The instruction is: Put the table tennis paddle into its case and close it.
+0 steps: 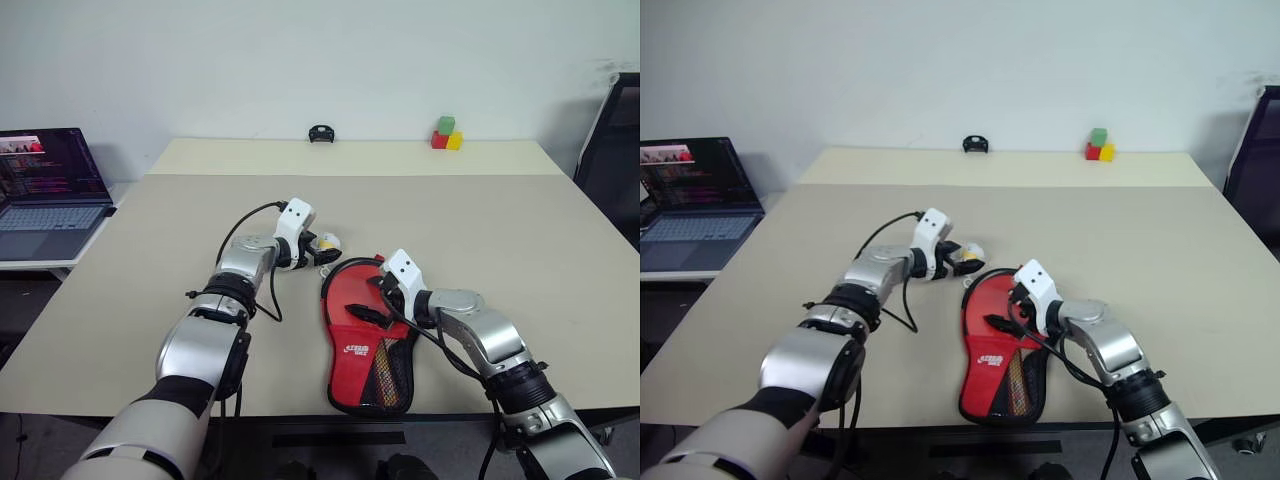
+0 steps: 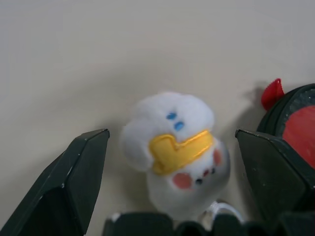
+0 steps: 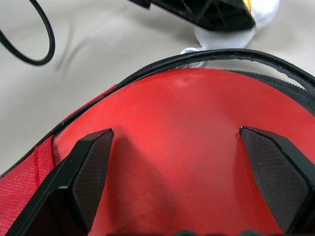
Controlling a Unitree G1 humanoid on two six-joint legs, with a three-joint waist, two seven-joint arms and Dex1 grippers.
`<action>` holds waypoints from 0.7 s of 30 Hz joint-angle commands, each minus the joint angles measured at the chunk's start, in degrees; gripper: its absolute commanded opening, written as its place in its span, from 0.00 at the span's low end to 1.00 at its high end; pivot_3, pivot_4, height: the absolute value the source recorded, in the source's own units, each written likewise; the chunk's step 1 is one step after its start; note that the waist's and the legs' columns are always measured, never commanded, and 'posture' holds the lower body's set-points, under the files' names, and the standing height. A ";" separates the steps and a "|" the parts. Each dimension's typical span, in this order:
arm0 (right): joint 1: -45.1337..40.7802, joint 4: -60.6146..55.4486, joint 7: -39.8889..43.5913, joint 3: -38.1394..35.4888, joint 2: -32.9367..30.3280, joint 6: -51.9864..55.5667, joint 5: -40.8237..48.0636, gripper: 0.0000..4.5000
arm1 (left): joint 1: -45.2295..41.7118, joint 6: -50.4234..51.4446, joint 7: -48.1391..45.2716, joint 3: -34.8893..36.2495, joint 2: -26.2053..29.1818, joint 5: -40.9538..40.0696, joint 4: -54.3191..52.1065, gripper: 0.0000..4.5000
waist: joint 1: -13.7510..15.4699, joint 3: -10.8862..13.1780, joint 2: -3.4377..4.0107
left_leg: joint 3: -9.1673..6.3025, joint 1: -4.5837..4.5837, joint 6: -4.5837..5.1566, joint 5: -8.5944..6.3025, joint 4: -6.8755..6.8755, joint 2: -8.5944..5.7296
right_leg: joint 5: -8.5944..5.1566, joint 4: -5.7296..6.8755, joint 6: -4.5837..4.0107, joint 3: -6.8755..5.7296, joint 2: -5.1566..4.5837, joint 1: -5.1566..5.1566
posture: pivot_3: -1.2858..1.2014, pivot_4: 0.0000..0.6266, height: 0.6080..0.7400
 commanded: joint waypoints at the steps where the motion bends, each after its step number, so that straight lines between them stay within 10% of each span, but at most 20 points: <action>1: 0.79 -1.66 -0.78 -0.31 0.68 0.32 -0.23 1.00 | -1.46 -0.82 0.50 0.89 -1.32 0.98 1.68 0.99 | -0.01 0.00 0.00 | 0.00 0.00 0.00 0.00 0.00 0.00 | 0.00 0.00 0.00 0.00 0.00 0.00 | 0.52 0.24 1.00; 11: 0.94 -1.80 -2.63 -0.76 1.11 0.19 -0.63 1.00 | -0.81 -0.83 2.09 2.48 -3.71 2.12 3.32 0.96 | 0.16 -0.02 -0.02 | -0.01 -0.01 0.00 0.00 0.00 -0.05 | 0.00 0.01 0.00 0.00 0.00 0.00 | 0.52 0.24 1.00; 21: 2.02 -0.38 -3.23 1.83 -0.70 -0.13 -4.92 1.00 | -0.32 -0.80 2.57 3.68 -3.78 2.47 3.59 0.21 | 0.16 -0.03 -0.04 | -0.01 0.00 -0.01 0.00 0.01 -0.06 | 0.00 0.04 0.00 -0.01 0.00 0.00 | 0.52 0.24 1.00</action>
